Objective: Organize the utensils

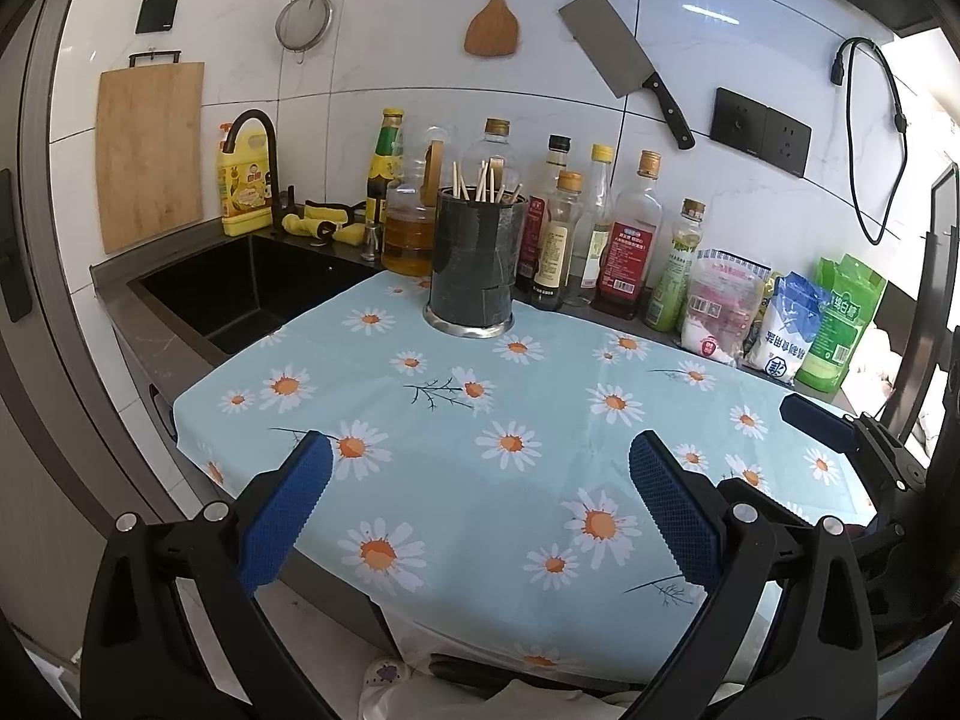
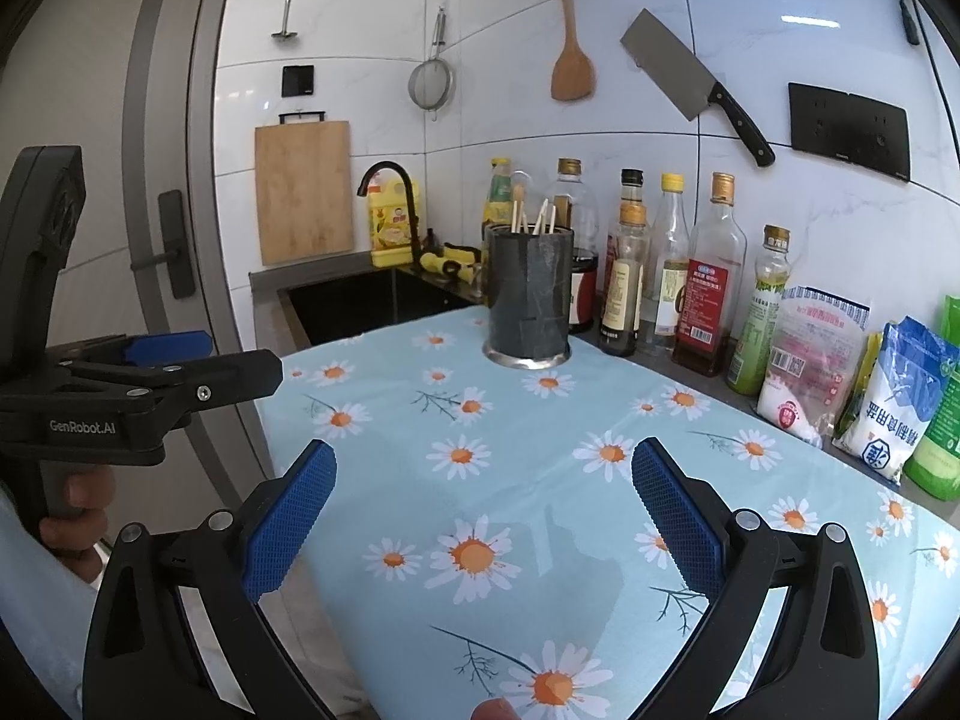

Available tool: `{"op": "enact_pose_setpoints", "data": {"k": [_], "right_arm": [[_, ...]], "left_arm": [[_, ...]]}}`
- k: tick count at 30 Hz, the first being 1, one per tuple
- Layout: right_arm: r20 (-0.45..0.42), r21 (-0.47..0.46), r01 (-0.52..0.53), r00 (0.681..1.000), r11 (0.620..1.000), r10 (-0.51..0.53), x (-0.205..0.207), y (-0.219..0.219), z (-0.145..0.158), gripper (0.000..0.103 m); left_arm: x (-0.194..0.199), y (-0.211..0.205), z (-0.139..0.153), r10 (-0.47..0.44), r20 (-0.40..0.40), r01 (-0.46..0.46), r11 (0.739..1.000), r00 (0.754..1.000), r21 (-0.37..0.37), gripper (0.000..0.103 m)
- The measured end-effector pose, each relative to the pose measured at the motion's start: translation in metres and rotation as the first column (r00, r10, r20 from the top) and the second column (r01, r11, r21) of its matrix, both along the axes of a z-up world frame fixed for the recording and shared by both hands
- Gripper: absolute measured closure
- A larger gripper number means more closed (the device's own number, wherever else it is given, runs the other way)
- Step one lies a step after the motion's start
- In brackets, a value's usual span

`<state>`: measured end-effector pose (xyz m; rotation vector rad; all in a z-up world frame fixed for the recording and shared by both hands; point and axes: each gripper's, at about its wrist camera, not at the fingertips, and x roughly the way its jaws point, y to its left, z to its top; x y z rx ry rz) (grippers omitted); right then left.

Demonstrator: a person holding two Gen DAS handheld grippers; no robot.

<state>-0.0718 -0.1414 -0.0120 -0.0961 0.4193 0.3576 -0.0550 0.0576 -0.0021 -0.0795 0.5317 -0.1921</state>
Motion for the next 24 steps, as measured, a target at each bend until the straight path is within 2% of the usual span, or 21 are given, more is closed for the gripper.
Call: {"op": "enact_pose_setpoints", "data": {"k": [24], "right_arm": [[0.006, -0.006, -0.011, 1.0, 1.0, 0.011, 0.003, -0.0001, 0.0017, 0.008]], "left_arm": [[0.0022, -0.0017, -0.0013, -0.002, -0.001, 0.002, 1.0, 1.0, -0.012, 0.006]]}}
